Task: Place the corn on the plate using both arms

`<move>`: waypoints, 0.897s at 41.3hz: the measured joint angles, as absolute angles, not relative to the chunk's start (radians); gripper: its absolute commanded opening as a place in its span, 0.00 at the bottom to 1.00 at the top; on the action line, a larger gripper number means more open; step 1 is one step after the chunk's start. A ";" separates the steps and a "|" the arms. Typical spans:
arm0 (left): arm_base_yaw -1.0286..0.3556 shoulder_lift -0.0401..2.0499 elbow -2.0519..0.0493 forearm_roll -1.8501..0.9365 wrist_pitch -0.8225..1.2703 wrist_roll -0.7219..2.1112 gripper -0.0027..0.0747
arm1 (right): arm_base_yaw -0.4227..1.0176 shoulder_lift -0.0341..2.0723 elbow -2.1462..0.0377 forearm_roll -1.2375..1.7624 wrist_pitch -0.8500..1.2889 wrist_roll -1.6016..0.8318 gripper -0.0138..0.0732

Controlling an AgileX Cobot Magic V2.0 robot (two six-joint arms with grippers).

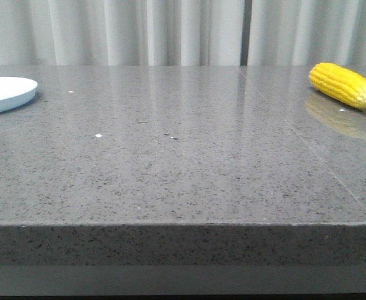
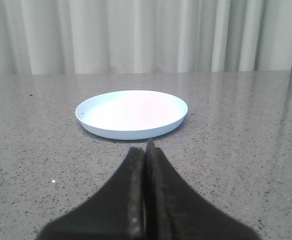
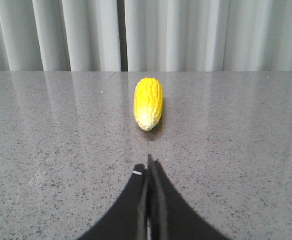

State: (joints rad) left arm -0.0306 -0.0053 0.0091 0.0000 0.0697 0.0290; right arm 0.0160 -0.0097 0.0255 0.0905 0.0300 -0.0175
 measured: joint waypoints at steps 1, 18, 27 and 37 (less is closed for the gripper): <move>-0.031 -0.005 0.009 0.000 0.070 0.029 0.01 | 0.016 -0.010 0.026 0.090 0.030 -0.018 0.08; -0.031 -0.005 -0.008 0.000 0.000 0.030 0.01 | 0.016 -0.010 -0.078 0.096 0.070 -0.018 0.08; -0.031 -0.005 -0.273 0.000 0.089 0.030 0.01 | 0.016 -0.006 -0.320 0.096 0.215 -0.018 0.08; -0.031 0.117 -0.604 0.000 0.335 0.030 0.01 | 0.016 0.165 -0.569 0.096 0.386 -0.018 0.08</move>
